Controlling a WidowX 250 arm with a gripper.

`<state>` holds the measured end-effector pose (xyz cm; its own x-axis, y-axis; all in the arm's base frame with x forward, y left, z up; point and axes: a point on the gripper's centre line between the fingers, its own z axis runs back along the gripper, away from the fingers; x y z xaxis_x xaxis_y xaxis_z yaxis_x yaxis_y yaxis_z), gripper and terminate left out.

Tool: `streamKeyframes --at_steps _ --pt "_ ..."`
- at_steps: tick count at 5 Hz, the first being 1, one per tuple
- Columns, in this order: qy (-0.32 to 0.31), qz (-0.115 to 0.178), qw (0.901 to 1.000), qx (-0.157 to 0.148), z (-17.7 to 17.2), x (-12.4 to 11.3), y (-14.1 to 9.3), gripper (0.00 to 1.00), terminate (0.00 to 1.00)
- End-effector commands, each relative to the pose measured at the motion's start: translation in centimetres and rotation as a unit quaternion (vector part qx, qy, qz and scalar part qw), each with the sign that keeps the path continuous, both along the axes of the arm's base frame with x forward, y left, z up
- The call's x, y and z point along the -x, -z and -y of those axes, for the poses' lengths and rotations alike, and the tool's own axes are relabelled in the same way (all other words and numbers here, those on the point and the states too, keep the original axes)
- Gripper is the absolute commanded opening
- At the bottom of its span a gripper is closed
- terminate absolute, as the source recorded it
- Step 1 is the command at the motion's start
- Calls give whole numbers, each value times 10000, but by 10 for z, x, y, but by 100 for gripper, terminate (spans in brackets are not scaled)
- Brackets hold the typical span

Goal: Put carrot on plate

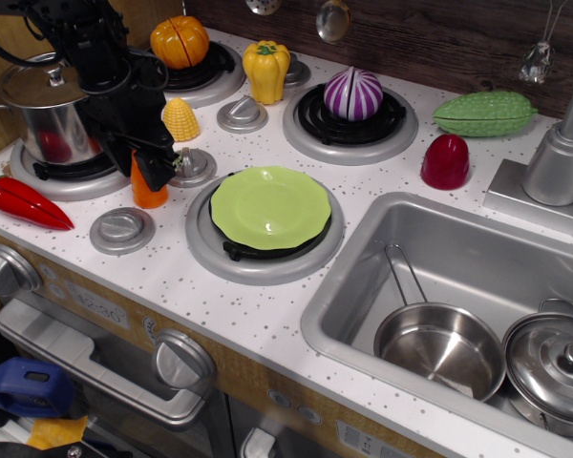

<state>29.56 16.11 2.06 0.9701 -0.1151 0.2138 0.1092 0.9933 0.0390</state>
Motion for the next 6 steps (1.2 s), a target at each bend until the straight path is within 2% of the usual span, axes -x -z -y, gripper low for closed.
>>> streamKeyframes --at_steps 1,3,4,5,6 --pt "-77 98 9997 -201 4 -2 -31 0 0" --pt "-141 104 9988 -463 33 -17 -77 0 0" --pt "-110 254 9983 -504 57 -32 -79 0 0" --pt "-91 333 9982 -482 79 -44 -73 0 0" --pt "-270 433 9978 -428 96 -43 -59 0 0"
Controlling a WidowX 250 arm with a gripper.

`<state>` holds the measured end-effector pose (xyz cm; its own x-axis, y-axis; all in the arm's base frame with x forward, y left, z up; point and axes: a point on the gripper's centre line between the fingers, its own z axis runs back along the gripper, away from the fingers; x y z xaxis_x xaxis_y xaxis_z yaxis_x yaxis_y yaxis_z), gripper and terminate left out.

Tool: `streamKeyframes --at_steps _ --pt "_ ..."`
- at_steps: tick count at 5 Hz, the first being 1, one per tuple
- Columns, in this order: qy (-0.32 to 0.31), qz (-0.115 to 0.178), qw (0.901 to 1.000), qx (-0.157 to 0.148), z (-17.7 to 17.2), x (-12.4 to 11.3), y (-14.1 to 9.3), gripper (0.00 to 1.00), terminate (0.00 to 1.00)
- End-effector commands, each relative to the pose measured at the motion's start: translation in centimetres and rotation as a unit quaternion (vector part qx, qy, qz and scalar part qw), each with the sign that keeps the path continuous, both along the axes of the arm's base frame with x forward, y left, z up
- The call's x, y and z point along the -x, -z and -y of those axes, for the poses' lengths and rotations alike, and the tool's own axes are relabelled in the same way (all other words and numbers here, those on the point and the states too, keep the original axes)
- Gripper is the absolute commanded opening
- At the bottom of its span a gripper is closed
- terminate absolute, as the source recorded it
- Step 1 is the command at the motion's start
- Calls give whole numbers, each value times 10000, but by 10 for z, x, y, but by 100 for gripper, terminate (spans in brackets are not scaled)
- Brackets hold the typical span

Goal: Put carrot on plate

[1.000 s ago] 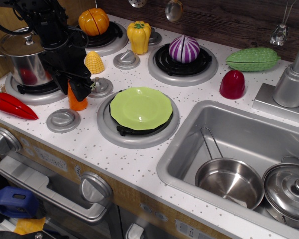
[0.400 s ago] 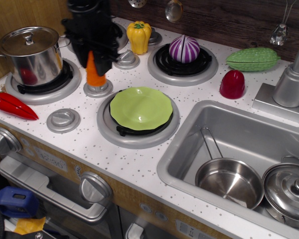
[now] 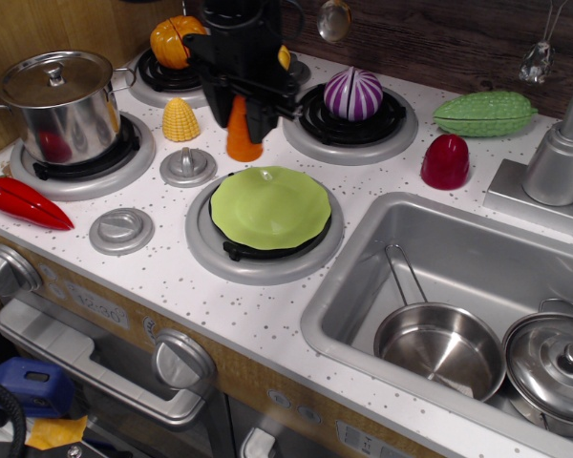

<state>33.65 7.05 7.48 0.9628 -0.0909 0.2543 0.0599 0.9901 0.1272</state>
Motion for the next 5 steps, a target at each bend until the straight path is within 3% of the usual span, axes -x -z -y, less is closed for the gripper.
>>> streamKeyframes --at_steps 1,2,5 --pt "-214 222 9995 -22 18 2 4 0 0" --pt "-297 230 9991 173 22 6 12 100 0" --pt "-349 170 9985 377 25 8 12 100 0"
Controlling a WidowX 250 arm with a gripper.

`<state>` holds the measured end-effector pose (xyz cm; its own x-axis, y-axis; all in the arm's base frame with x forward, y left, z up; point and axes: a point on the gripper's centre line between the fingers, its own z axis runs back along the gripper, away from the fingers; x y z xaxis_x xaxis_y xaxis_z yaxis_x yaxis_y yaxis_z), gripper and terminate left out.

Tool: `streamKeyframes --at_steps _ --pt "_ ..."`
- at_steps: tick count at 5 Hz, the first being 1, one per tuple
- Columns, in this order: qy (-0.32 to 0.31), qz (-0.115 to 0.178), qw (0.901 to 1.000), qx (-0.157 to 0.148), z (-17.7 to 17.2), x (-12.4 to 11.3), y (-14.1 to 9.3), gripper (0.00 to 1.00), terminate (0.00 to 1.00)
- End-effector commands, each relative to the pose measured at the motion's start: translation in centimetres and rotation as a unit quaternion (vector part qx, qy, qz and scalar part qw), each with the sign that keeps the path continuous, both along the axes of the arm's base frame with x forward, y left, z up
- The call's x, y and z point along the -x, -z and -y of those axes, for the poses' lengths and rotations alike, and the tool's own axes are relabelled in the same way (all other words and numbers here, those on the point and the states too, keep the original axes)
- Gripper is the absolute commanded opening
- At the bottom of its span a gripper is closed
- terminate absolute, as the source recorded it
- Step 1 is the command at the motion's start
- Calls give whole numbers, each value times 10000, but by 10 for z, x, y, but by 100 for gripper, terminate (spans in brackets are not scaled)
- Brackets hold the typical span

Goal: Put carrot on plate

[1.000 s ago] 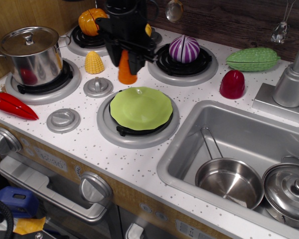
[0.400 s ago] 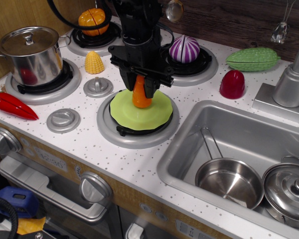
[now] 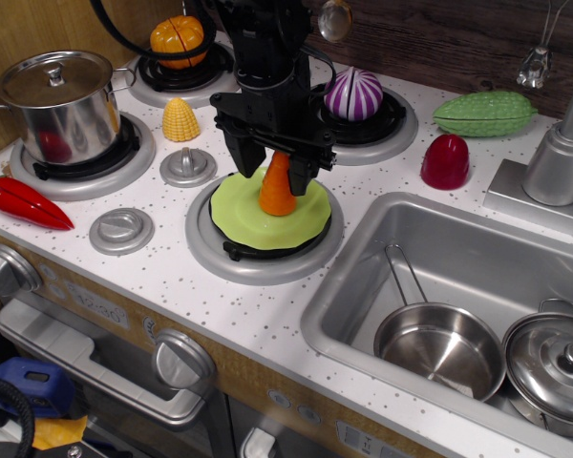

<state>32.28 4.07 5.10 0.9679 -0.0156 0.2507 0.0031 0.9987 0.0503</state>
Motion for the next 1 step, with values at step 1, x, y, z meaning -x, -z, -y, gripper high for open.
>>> streamKeyframes --at_steps 1 --pt "-68 207 9998 -14 -5 -6 -12 100 100"
